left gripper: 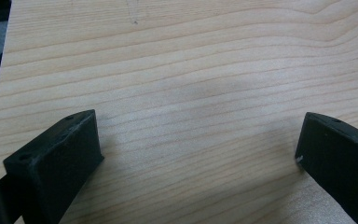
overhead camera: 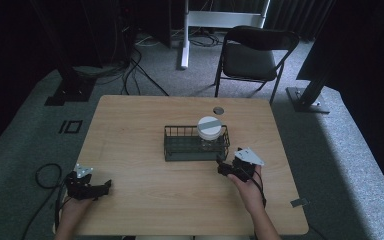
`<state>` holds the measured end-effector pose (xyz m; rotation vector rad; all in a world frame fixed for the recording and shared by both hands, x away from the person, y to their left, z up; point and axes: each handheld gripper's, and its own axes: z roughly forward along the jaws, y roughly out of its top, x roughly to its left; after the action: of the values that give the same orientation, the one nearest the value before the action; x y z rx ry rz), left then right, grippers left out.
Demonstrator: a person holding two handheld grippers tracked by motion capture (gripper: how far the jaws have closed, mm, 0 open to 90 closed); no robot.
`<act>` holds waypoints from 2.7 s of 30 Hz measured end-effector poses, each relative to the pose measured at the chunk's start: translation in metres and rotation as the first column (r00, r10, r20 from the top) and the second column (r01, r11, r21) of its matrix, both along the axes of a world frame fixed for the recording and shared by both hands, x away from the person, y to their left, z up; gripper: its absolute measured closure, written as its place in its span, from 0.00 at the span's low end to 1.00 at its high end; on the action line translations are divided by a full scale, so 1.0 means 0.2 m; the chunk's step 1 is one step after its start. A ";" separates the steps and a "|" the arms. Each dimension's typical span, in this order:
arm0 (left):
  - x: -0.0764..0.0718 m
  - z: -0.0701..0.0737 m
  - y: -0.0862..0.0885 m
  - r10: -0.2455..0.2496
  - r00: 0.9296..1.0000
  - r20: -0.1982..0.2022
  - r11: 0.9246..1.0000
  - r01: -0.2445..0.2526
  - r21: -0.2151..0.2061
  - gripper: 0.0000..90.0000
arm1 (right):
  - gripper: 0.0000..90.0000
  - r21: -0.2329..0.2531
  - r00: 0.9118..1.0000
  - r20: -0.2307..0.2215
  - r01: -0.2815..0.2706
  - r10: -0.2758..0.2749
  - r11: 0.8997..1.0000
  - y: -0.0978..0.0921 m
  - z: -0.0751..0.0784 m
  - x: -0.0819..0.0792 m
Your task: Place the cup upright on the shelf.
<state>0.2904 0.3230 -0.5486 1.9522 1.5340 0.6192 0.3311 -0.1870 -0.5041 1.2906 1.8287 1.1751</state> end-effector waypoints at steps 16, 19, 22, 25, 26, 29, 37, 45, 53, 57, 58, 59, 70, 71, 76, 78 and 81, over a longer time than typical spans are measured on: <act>0.00 0.00 0.00 -0.001 1.000 -0.001 1.000 0.001 0.001 0.00 | 0.14 -0.028 0.996 -0.080 0.047 -0.049 0.998 -0.15 -0.11 -0.02; 0.00 0.00 0.00 -0.001 1.000 -0.001 1.000 0.001 0.001 0.00 | 0.14 -0.035 0.994 -0.088 0.055 -0.058 0.998 -0.17 -0.12 -0.03; 0.00 0.00 0.00 -0.001 1.000 -0.001 1.000 0.001 0.002 0.00 | 0.14 -0.037 0.993 -0.101 0.060 -0.064 0.997 -0.20 -0.13 -0.03; 0.00 0.00 0.00 -0.001 1.000 -0.001 1.000 0.001 0.001 0.00 | 0.14 -0.030 0.991 -0.115 0.066 -0.069 0.997 -0.22 -0.15 -0.04; 0.00 0.00 0.00 -0.001 1.000 -0.001 1.000 0.001 0.001 0.00 | 0.14 -0.031 0.991 -0.118 0.066 -0.070 0.997 -0.23 -0.15 -0.04; 0.00 0.00 0.00 -0.001 1.000 0.000 1.000 0.001 0.001 0.00 | 0.14 -0.041 0.988 -0.136 0.063 -0.068 0.997 -0.25 -0.16 -0.04; 0.00 0.00 0.00 -0.001 1.000 0.000 1.000 0.001 0.001 0.00 | 0.14 -0.064 0.981 -0.173 0.080 -0.090 0.995 -0.32 -0.19 -0.06; 0.00 0.00 0.00 -0.001 1.000 0.000 1.000 0.001 0.001 0.00 | 0.15 -0.079 0.971 -0.231 0.049 -0.066 0.996 -0.36 -0.22 -0.06; 0.00 0.00 0.00 -0.001 1.000 0.000 1.000 0.001 0.001 0.00 | 0.14 -0.126 0.957 -0.285 0.010 -0.046 0.992 -0.38 -0.24 -0.06; 0.00 0.00 0.00 -0.001 1.000 0.000 1.000 0.001 0.001 0.00 | 0.14 -0.113 0.955 -0.294 0.008 -0.041 0.994 -0.40 -0.24 -0.05; 0.00 0.00 0.00 -0.001 1.000 0.000 1.000 0.001 0.001 0.00 | 0.14 -0.112 0.955 -0.294 0.010 -0.042 0.994 -0.40 -0.24 -0.05; 0.00 0.00 0.00 -0.001 1.000 0.000 1.000 0.001 0.001 0.00 | 0.14 -0.113 0.955 -0.294 0.012 -0.045 0.994 -0.41 -0.24 -0.05; 0.00 0.00 0.00 -0.001 1.000 0.000 1.000 0.001 0.001 0.00 | 0.13 -0.115 0.955 -0.295 -0.007 -0.027 0.993 -0.42 -0.24 -0.06; 0.00 0.00 0.00 -0.001 1.000 0.000 1.000 0.001 0.001 0.00 | 0.13 -0.115 0.955 -0.295 -0.007 -0.028 0.993 -0.42 -0.24 -0.06; 0.00 0.00 0.00 -0.001 1.000 0.000 1.000 0.001 0.002 0.00 | 0.13 -0.115 0.955 -0.295 -0.007 -0.027 0.993 -0.42 -0.24 -0.06; 0.00 0.00 0.00 -0.001 1.000 0.000 1.000 0.001 0.001 0.00 | 0.13 -0.115 0.955 -0.295 -0.007 -0.027 0.993 -0.42 -0.24 -0.06; 0.00 0.00 0.00 -0.001 1.000 0.001 1.000 0.001 0.001 0.00 | 0.13 -0.115 0.955 -0.295 -0.007 -0.028 0.993 -0.42 -0.24 -0.06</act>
<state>0.2904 0.3231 -0.5487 1.9528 1.5330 0.6201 0.3195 -0.2716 -0.5517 1.4706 2.0653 0.8920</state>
